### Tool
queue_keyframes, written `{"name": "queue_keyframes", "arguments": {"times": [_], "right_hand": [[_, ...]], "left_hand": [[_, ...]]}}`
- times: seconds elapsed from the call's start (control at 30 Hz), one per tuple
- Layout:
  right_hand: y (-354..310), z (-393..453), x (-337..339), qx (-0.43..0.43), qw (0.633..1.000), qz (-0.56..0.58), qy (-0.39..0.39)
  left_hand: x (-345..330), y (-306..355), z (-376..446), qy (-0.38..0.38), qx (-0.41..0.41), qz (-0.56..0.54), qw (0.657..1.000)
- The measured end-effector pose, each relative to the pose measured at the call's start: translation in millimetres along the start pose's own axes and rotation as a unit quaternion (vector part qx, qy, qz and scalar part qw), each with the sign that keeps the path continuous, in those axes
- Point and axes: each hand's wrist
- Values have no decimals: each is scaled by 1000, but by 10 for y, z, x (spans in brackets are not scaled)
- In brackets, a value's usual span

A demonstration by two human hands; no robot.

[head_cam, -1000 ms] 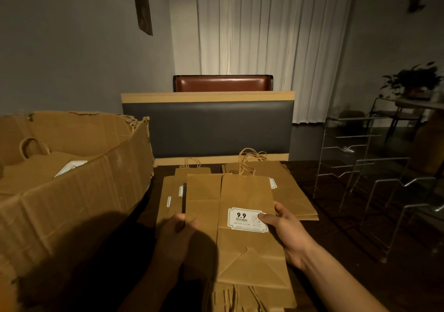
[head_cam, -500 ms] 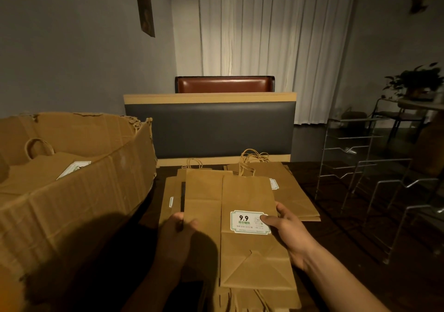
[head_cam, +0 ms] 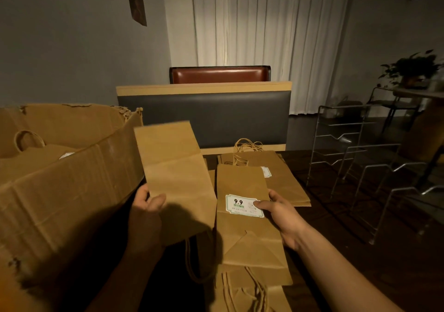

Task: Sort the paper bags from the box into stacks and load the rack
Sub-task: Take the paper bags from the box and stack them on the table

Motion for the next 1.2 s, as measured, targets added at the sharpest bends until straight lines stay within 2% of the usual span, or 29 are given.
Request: {"name": "queue_keyframes", "arguments": {"times": [0.13,0.23,0.3,0.37,0.4,0.47,0.6,0.7,0.77,0.83,0.87,0.93,1.03,1.2], "right_hand": [[-18,-1,7,-10,1000,3,-4],[-17,-1,18,-14,1000,-4,-7],[-10,-2,37,-5,1000,-24,-5],[-10,4,50,-3,1000,-30,-6],[-6,16,56,-12,1000,-14,-4],[-10,26,74,-31,999,8,4],[-41,-12,61,-21,998,-15,-51],[6,-3,68,-10,998,-30,-62],[5,3,77,-5,999,-25,-44],[10,14,83,1,999,-7,-36],[11,14,81,2,999,4,-37],[29,20,71,-1,999,18,-34],[35,54,106,13,999,30,1],[-43,91,218,37,996,36,78]], "left_hand": [[-65,301,-81,-49,-104,-27,993],[-139,521,-120,-177,-197,-35,964],[-209,539,-132,-256,-293,93,916],[-228,329,-37,-294,-325,282,854],[-226,139,30,-291,-313,361,829],[-217,-214,68,-256,-256,464,808],[-306,-385,-27,-211,-211,432,851],[-395,-348,-40,-102,-174,446,872],[-360,-331,-36,-41,-83,375,922],[-306,-276,-60,-49,22,255,966],[-291,-254,-74,-69,52,228,970],[-258,-274,-81,-90,58,216,970],[-221,-304,-49,-62,22,220,973],[-169,-306,17,-20,18,196,980]]}}
Point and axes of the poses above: each hand's wrist, its own z-axis towards the middle knuckle, its own x-axis out of the back of the hand, y = z × x, and after that the axes turned 12 degrees about x, right-handed
